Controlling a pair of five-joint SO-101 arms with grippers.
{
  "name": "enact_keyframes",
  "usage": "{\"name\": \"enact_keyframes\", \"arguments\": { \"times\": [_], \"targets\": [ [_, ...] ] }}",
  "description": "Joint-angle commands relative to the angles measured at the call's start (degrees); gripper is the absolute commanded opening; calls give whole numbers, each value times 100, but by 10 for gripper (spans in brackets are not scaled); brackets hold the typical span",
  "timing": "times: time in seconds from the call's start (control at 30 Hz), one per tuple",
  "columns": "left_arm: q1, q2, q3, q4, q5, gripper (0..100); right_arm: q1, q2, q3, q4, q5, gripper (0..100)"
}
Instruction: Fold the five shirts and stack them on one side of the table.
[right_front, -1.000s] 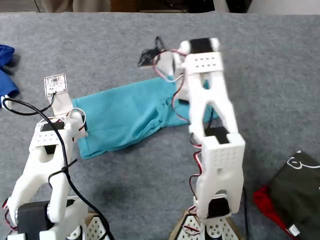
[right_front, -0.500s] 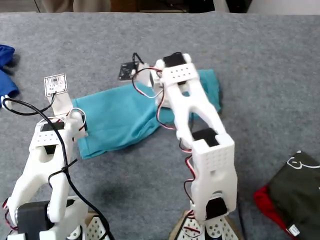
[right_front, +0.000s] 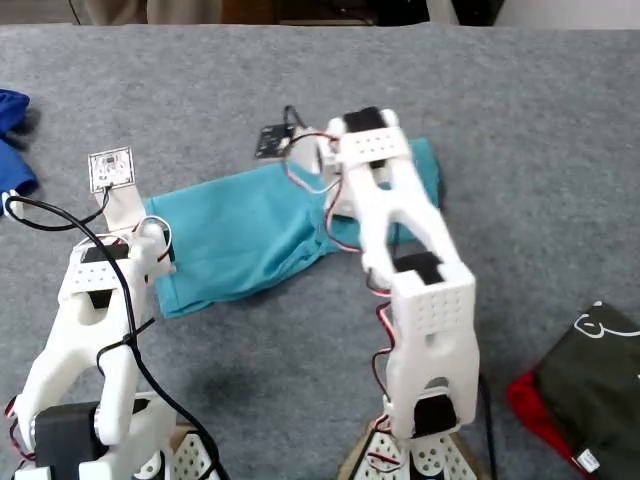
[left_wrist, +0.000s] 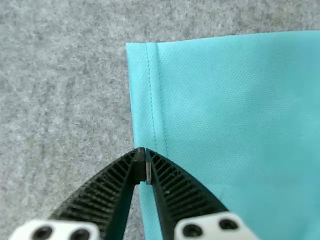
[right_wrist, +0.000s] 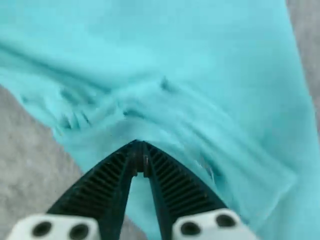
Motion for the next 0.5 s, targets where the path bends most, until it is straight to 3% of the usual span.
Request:
{"name": "enact_keyframes", "arguments": {
  "times": [0.0, 0.23, 0.47],
  "targets": [
    [44, -242, 0, -79, -26, 20, 171, -1253, -110, 255, -88, 5],
    [0, -259, -369, 141, 114, 27, -4, -3776, -207, 466, -396, 5],
    [-369, -259, -1829, 1960, 396, 129, 1182, -3969, 989, 158, -1582, 5]
  ]
}}
